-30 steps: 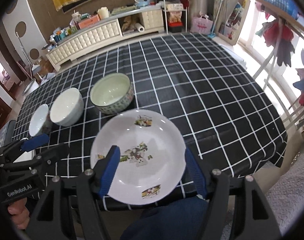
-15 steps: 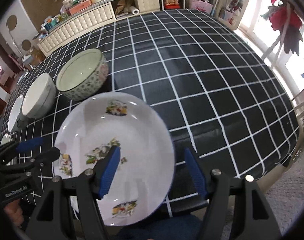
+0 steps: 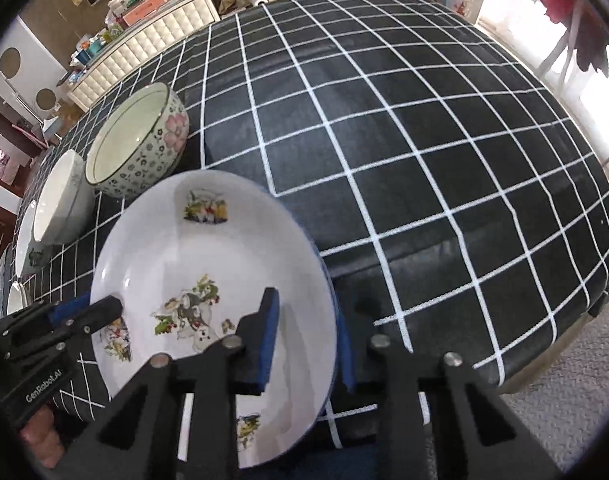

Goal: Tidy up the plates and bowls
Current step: 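Lift the cartoon-print plate and carry it toward the stacked plates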

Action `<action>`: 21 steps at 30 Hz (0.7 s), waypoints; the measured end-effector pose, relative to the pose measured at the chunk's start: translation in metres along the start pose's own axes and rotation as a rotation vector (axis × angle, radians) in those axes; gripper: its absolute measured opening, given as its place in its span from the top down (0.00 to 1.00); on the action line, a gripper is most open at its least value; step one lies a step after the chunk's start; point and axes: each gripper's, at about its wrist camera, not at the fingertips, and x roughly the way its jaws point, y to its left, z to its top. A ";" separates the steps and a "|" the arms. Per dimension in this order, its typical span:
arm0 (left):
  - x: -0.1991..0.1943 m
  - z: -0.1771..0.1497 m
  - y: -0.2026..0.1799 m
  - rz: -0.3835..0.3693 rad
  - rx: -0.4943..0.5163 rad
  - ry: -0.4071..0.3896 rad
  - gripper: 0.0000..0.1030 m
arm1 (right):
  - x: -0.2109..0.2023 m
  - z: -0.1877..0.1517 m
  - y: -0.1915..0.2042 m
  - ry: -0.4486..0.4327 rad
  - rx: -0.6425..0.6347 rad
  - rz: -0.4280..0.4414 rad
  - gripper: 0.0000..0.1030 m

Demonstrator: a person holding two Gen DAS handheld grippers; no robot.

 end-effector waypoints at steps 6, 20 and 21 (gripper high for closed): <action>-0.001 -0.001 -0.010 -0.006 0.026 -0.007 0.87 | -0.002 -0.002 -0.004 0.010 -0.014 0.005 0.70; -0.029 -0.008 -0.009 0.044 0.052 -0.063 0.87 | -0.040 -0.024 0.032 -0.046 -0.063 0.019 0.69; -0.034 -0.009 -0.006 0.046 0.048 -0.068 0.87 | -0.043 -0.024 0.036 -0.052 -0.065 0.022 0.69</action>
